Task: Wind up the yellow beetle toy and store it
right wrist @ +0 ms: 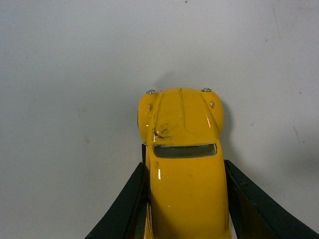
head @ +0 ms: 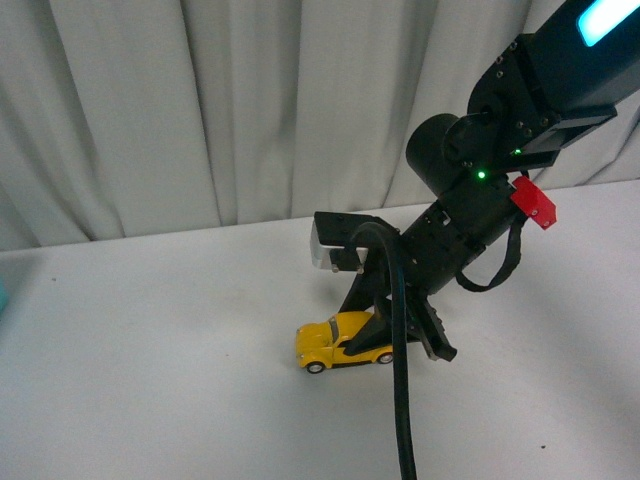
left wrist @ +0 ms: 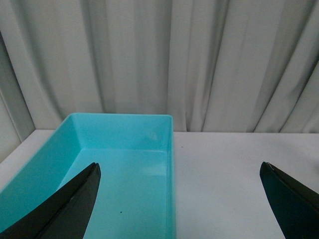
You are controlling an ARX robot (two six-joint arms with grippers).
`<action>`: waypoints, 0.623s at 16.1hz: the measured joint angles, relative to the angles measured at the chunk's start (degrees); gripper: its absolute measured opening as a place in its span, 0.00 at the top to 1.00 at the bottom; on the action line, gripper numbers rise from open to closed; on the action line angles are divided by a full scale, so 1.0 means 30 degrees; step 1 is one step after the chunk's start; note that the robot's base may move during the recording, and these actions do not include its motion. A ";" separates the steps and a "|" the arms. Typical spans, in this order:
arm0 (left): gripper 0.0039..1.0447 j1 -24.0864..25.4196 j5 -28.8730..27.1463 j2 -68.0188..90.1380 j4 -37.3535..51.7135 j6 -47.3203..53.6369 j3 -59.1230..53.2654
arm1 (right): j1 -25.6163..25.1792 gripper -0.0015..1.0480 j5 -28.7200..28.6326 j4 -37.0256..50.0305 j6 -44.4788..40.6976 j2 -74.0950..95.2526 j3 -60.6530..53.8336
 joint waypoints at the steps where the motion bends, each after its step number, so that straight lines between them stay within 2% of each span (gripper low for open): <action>1: 0.06 0.0000 -0.0007 0.0000 0.0000 -0.0007 0.0000 | -0.0124 0.63 0.0146 0.0000 0.0007 -0.0036 -0.0080; 2: 0.06 -0.0007 0.0007 0.0000 0.0000 -0.0007 0.0000 | -0.0393 0.63 0.0160 0.0160 0.0007 -0.0189 -0.0423; 4: 0.06 0.0000 0.0000 0.0000 0.0000 0.0000 0.0000 | -0.2171 0.63 0.0197 0.1253 -0.1035 -0.1727 -0.3555; 10: 0.06 0.0000 0.0000 0.0000 0.0000 0.0000 0.0000 | -0.4189 0.63 -0.0117 0.1282 -0.1982 -0.3213 -0.6594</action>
